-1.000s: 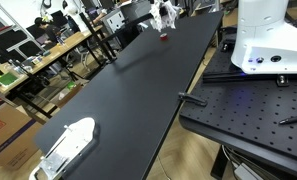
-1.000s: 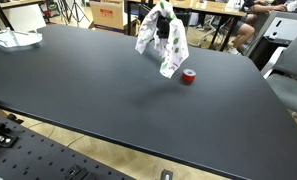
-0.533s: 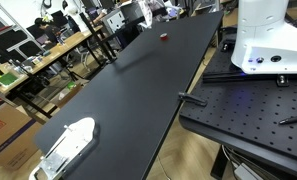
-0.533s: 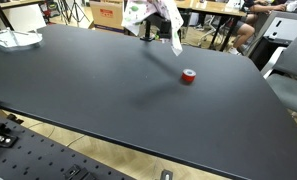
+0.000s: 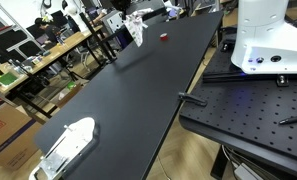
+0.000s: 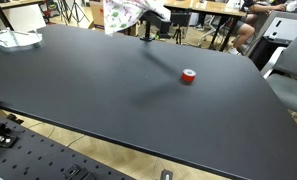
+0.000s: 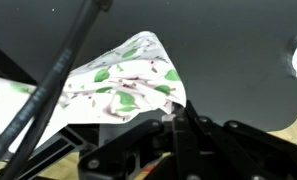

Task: Remove the white cloth from the black stand

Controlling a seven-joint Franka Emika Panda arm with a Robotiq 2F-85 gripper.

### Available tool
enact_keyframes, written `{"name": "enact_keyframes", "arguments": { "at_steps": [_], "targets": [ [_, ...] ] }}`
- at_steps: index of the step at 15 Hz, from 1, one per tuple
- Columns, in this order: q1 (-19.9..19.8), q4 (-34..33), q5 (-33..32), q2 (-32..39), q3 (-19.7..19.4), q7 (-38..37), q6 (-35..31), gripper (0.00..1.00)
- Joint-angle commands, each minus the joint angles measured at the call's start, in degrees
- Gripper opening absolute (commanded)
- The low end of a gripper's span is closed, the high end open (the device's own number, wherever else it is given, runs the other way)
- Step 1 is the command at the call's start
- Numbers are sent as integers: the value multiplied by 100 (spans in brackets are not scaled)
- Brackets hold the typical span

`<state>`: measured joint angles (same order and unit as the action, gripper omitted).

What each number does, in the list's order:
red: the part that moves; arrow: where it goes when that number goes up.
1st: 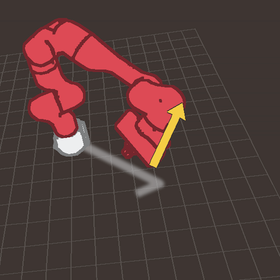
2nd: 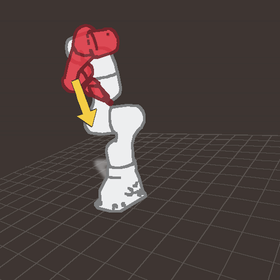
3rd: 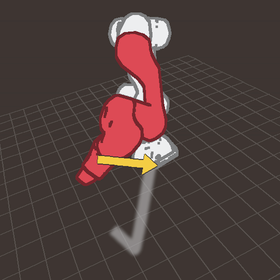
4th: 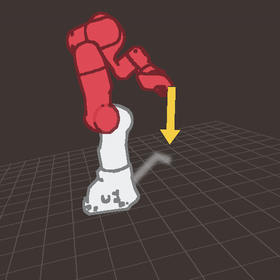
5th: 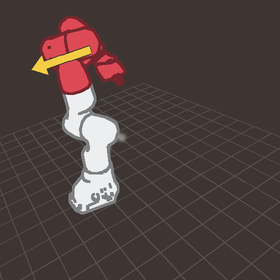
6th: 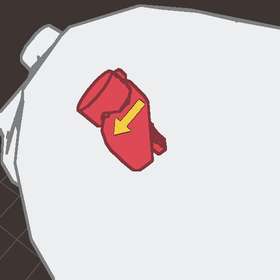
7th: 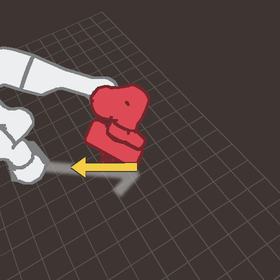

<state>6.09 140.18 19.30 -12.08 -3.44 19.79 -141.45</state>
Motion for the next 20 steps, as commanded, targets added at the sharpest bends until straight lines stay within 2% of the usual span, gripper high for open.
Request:
{"name": "enact_keyframes", "arguments": {
  "at_steps": [1,4,7,14,15,16,20],
  "targets": [
    [30,-60,-43,532,309,-694,-397,1],
    [-34,21,-367,971,558,-1429,-1108,1],
    [-28,122,-1050,1377,695,-2275,-1741,1],
    [236,154,-2091,1830,733,-3355,-2121,1],
    [259,142,-2159,1829,722,-3437,-2075,28],
    [271,146,-2219,1817,717,-3491,-2086,28],
    [248,162,-1961,1650,824,-3401,-1935,55]
  ]
}}
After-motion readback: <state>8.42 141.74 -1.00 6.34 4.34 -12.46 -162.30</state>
